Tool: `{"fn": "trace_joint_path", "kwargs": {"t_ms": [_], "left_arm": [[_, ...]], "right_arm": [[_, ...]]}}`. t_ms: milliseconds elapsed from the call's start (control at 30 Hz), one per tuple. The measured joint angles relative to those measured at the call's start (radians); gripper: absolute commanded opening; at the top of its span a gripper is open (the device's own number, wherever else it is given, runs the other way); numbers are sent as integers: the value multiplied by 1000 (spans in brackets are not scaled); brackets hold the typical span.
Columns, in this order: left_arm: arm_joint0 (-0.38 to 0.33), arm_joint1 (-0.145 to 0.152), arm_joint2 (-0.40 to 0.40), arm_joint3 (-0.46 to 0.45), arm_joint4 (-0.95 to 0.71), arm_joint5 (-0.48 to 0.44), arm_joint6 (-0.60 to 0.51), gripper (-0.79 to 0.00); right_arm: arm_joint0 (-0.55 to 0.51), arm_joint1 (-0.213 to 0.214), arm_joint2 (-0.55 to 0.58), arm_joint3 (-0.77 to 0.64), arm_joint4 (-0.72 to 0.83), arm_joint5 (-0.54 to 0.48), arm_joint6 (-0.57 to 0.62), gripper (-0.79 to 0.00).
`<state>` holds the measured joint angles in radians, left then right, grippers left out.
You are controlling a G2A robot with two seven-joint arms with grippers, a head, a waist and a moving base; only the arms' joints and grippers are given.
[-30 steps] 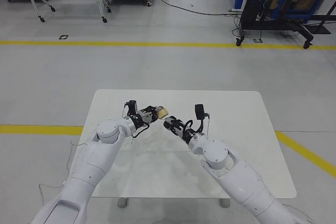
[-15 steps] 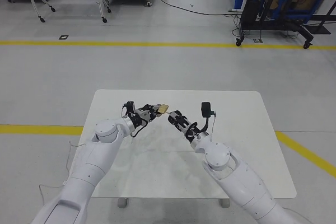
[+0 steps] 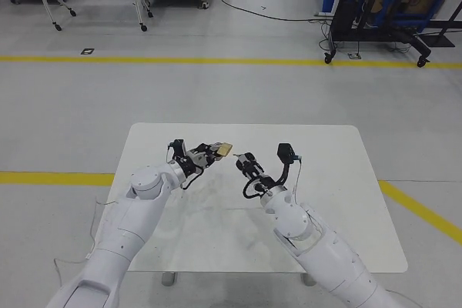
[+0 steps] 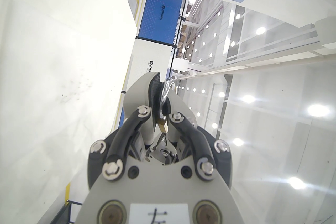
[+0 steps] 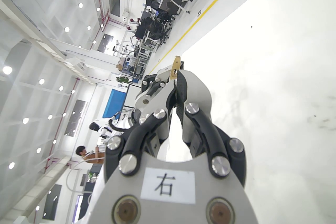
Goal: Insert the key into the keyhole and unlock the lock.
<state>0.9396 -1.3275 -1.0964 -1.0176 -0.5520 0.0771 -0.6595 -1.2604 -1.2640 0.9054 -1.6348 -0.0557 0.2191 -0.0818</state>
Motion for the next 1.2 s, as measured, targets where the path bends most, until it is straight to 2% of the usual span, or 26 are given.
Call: {"fn": "trace_joint_path", "kwargs": {"t_ms": [600,1200], "left_arm": [[15,4,-8,-29,42,11,3,-785],[18,3,-7,-33,58,7,-15,-785]], "right_arm": [[2,-28,6,9,-1,12,31,-785],[2,-56,27,33,1,17,-7,-785]]}}
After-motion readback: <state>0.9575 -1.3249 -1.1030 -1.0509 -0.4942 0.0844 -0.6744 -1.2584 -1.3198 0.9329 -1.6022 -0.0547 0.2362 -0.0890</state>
